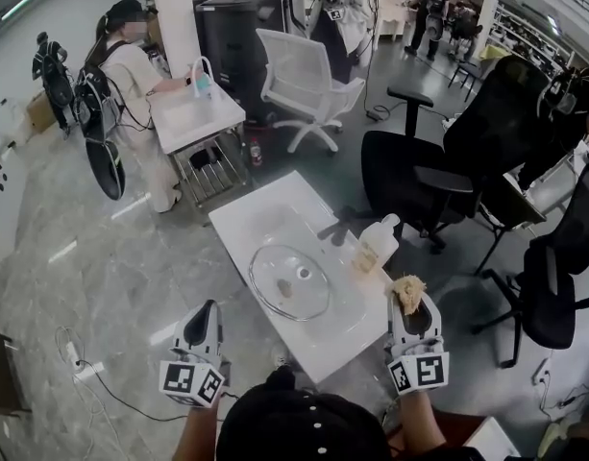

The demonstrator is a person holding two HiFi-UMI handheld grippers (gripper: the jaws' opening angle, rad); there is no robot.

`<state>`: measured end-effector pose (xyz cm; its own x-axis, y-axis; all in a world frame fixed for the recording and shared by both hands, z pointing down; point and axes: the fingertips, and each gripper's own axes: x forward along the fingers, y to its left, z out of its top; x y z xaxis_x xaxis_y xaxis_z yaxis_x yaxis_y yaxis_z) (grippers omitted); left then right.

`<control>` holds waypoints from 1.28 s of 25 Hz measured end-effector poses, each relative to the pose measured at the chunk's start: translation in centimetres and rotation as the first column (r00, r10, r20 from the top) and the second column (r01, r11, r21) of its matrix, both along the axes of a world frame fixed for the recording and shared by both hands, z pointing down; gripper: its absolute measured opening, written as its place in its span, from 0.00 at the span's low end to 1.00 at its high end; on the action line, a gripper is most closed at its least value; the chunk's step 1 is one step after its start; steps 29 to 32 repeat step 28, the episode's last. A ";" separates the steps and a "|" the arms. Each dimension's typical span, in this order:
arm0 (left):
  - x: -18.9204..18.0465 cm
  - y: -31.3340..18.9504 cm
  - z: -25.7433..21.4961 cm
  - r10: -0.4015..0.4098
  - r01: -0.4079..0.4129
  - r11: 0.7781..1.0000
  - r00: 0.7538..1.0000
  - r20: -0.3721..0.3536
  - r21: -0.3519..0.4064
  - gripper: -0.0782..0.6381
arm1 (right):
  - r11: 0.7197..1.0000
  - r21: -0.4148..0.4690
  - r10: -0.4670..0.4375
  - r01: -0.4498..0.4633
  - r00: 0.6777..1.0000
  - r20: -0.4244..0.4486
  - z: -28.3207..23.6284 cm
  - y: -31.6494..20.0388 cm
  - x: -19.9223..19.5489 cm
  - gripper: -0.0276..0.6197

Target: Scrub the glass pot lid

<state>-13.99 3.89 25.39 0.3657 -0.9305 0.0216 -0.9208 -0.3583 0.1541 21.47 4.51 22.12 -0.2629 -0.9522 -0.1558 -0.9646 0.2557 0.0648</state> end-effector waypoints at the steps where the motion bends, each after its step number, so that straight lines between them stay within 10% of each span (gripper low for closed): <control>1: 0.1 0.3 0.0 0.003 -0.003 1.000 1.000 0.005 0.001 0.15 | 1.000 -0.002 -0.001 0.001 1.000 0.000 0.1 0.2 -0.1 0.27; 32: 0.1 2.4 -0.7 -0.001 0.001 1.000 1.000 0.027 0.008 0.15 | 0.998 0.029 -0.051 0.051 0.998 -0.025 -1.5 1.4 -2.1 0.27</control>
